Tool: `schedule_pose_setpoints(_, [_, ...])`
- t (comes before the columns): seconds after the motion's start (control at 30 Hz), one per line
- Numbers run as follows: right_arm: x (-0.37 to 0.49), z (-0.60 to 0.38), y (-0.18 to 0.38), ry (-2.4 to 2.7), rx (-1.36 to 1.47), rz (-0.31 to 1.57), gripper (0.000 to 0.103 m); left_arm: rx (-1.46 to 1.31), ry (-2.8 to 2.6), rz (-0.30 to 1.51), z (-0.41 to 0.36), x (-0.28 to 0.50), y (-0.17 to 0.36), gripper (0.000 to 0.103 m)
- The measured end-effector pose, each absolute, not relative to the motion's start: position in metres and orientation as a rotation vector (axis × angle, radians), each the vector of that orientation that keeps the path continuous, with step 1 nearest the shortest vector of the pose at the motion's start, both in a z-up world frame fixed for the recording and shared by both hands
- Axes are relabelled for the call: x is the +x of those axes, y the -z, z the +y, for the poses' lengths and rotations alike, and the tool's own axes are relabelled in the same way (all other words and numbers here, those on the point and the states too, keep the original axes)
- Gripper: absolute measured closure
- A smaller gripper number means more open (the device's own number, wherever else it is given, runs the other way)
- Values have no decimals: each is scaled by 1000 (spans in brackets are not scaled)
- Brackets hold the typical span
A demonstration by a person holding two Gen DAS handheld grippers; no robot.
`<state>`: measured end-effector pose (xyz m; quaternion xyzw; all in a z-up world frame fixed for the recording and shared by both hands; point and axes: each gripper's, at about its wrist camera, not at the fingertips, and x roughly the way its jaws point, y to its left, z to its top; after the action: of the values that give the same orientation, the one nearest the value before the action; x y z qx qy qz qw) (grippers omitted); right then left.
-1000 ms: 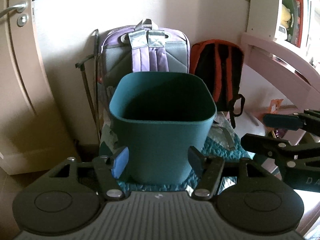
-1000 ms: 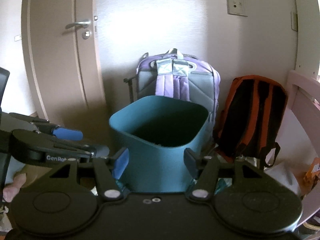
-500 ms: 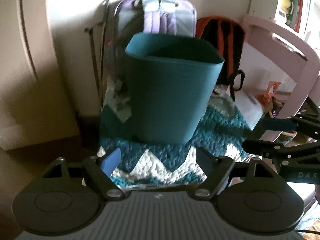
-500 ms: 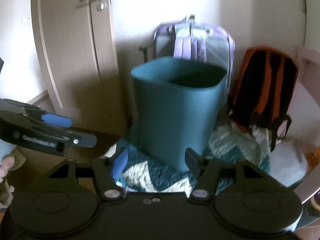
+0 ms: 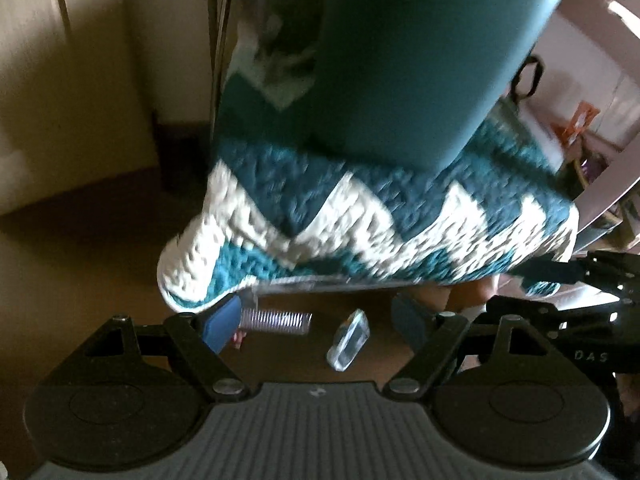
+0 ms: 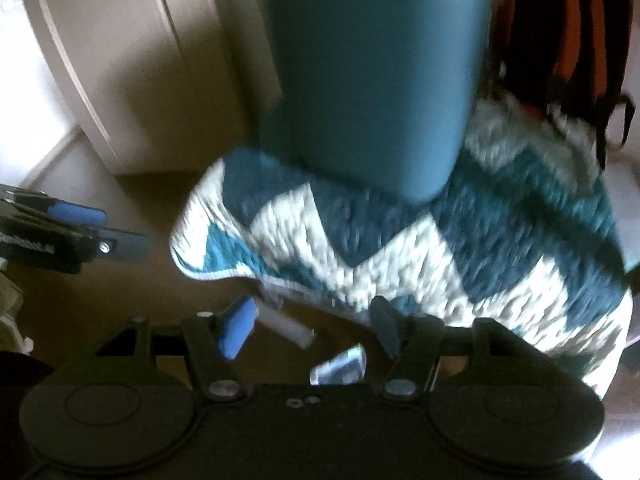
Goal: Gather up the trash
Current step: 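Lower the left tool to the brown candy wrapper while the right tool lowers to the clear plastic bag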
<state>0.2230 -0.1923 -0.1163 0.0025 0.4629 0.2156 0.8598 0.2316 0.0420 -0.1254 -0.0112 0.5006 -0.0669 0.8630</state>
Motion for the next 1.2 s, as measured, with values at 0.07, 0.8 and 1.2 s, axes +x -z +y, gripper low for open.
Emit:
schedule_pose_setpoints(0.07, [227, -186, 142, -439, 19, 1025, 40, -9, 138, 1087, 48, 239, 149, 20])
schedule_pose_setpoints(0.8, [300, -142, 401, -194, 189, 1442, 40, 155, 99, 1458, 124, 313, 417, 20])
schedule_pose_setpoints(1.2, [329, -109, 490, -144, 88, 1553, 40, 89, 52, 1509, 141, 335, 517, 20])
